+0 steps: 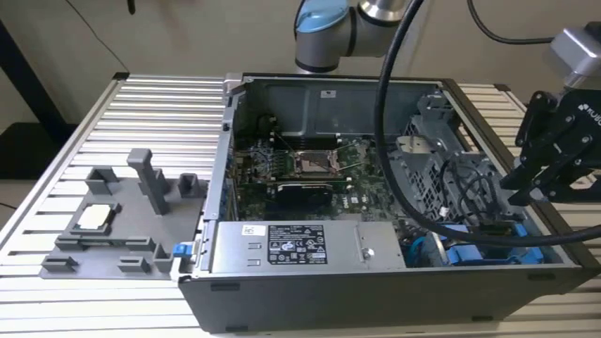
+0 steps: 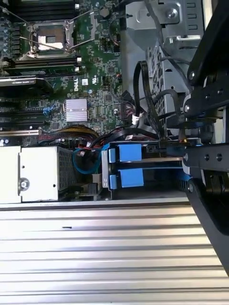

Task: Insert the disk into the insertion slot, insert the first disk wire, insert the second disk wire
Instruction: 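Insert the second disk wire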

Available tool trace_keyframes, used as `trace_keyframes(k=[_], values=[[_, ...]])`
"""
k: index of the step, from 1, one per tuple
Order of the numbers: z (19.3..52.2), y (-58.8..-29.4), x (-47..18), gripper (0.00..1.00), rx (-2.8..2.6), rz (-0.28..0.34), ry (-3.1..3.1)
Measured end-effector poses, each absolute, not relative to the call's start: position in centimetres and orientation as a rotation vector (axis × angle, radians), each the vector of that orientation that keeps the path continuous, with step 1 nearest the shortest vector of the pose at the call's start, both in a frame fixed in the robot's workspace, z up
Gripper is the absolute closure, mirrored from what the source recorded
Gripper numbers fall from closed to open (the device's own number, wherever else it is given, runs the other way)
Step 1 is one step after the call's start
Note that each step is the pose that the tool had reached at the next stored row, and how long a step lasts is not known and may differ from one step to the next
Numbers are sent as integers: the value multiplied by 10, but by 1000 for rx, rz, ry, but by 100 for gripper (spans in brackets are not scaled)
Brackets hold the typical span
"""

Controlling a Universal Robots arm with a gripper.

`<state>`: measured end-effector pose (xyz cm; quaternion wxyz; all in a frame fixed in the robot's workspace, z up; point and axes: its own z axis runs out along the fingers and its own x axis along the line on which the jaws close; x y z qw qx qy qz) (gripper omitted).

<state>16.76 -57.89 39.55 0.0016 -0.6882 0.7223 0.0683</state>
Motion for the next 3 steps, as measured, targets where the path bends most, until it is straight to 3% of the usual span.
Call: trace_keyframes(k=[3], values=[[396, -579, 168, 71, -2160, 214, 2267]])
